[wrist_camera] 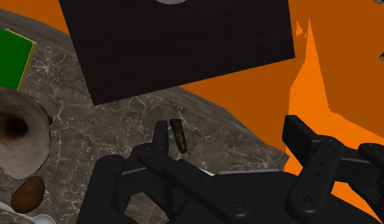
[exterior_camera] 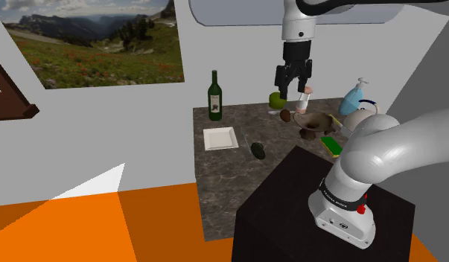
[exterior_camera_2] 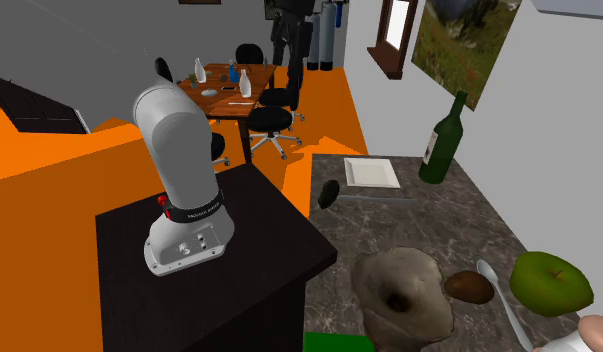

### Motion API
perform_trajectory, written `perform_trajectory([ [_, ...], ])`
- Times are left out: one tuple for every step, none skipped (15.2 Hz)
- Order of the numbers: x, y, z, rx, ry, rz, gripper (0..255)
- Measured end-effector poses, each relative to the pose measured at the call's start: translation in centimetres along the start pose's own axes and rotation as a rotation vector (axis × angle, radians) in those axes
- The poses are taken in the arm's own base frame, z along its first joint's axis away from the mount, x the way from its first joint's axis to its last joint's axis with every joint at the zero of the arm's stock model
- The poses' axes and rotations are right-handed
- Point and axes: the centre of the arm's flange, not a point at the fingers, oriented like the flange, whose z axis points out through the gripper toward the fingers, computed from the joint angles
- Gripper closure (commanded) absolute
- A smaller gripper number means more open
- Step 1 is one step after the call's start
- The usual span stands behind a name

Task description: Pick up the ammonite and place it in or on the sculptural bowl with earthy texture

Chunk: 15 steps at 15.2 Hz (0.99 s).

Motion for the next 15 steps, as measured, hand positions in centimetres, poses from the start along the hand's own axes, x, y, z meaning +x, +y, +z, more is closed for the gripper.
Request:
perform_trajectory([
  [0.0, 0.0, 0.0, 0.000, 0.000, 0.000, 0],
  [0.3, 0.1, 0.5, -0.002, 0.001, -0.004, 0],
  [0.7, 0.2, 1.3, -0.004, 0.003, -0.009, 0],
  [1.3, 0.4, 2.3, -0.008, 0.004, -0.015, 0],
  [1.9, 0.4, 3.5, -0.011, 0.007, -0.022, 0],
  [2.5, 0.3, 4.6, -0.014, 0.009, -0.030, 0],
  [3.3, 0.3, 5.6, -0.018, 0.012, -0.037, 0],
  [3.8, 0.8, 6.7, -0.021, 0.015, -0.045, 0],
  [4.6, 0.9, 7.9, -0.025, 0.017, -0.052, 0],
  [5.4, 1.3, 8.8, -0.029, 0.020, -0.060, 0],
  [6.1, 1.1, 9.7, -0.032, 0.024, -0.068, 0],
  [6.7, 1.2, 10.9, -0.036, 0.026, -0.076, 0],
  [7.1, 1.2, 11.9, -0.040, 0.029, -0.083, 0],
  [7.8, 1.3, 13.5, -0.043, 0.029, -0.091, 0],
  [8.5, 1.2, 14.3, -0.046, 0.034, -0.099, 0],
])
